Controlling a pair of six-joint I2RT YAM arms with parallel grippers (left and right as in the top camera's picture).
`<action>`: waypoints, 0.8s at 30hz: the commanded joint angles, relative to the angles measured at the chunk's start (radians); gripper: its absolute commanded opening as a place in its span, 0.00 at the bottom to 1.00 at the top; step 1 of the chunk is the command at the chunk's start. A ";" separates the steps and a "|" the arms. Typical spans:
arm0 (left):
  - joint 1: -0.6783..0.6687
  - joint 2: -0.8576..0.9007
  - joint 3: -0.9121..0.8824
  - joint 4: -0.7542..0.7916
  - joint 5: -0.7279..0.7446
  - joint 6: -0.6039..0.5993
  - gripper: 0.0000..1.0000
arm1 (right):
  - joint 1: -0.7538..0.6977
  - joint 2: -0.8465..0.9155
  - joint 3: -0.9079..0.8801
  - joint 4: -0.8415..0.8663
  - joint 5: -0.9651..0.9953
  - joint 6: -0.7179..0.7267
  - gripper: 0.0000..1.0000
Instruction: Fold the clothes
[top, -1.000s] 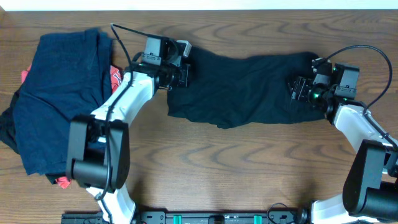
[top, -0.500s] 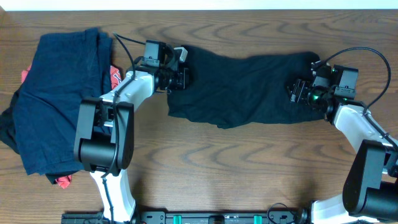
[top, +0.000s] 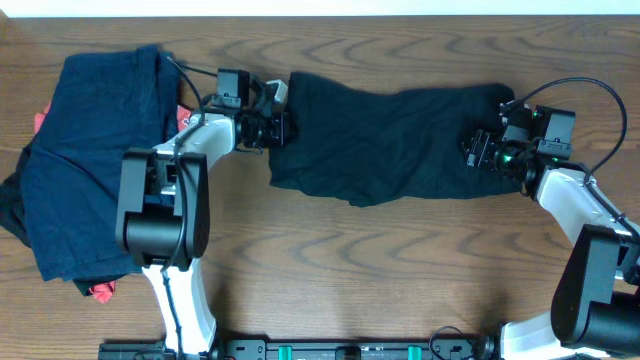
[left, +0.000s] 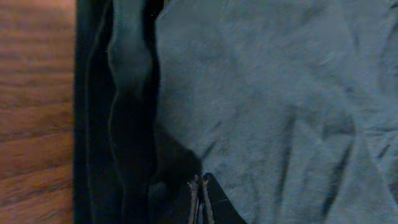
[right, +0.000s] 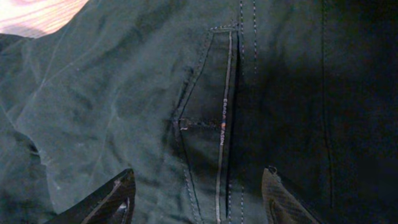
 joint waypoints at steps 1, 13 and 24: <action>0.000 0.025 0.007 -0.002 0.016 0.018 0.06 | -0.004 0.006 -0.001 -0.014 0.028 0.010 0.64; 0.001 0.100 0.007 0.010 -0.029 -0.037 0.06 | -0.072 -0.065 0.016 -0.026 0.048 0.029 0.83; 0.002 0.100 0.007 0.018 -0.086 -0.085 0.06 | -0.195 0.001 0.016 0.043 0.056 0.036 0.84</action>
